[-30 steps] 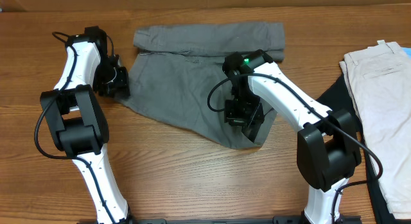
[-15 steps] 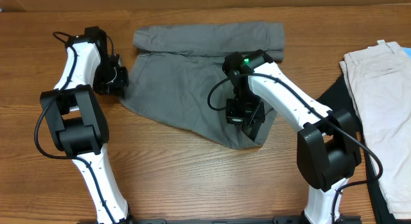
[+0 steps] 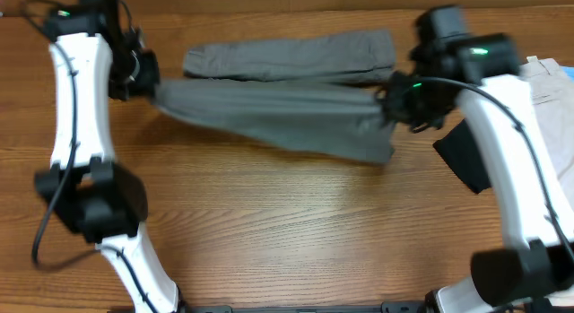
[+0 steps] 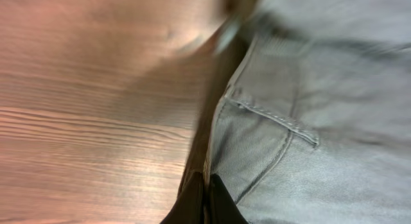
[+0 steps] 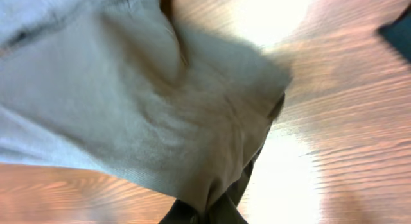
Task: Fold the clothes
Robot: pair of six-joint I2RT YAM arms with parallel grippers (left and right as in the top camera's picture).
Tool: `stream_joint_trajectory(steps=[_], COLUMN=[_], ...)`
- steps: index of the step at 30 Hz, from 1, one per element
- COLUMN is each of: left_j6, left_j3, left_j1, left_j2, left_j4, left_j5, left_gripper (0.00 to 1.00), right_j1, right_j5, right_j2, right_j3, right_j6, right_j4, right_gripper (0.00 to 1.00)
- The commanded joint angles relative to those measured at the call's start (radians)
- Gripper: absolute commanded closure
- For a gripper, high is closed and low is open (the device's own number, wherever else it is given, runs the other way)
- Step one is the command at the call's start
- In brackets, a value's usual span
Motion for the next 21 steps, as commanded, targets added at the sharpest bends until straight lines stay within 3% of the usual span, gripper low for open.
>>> stream_joint_trajectory(steps=[1,9,12,21], left_j6=[-0.021,-0.036,-0.047,-0.066], left_j3=[0.057,0.108,0.239,0.545], left_j1=[0.008,0.006,0.006,0.006], left_j2=[-0.163,-0.365,-0.504,-0.644], left_j4=[-0.027,-0.073,-0.073,-0.065], left_j5=[-0.023,-0.022,0.008,0.010], left_gripper=[0.96,0.96,0.96,0.96], right_j1=[-0.034,-0.035,-0.035,-0.035], right_j5=[0.027,0.094,0.110,0.188], right_j2=[-0.093,-0.208,-0.225,-0.225], right_j3=[0.063,0.195,0.449,0.819], right_j6=[-0.032,-0.031,-0.031,-0.024], right_j4=[-0.024,-0.018,-0.078,-0.130], right_gripper=[0.96,0.96,0.96,0.96])
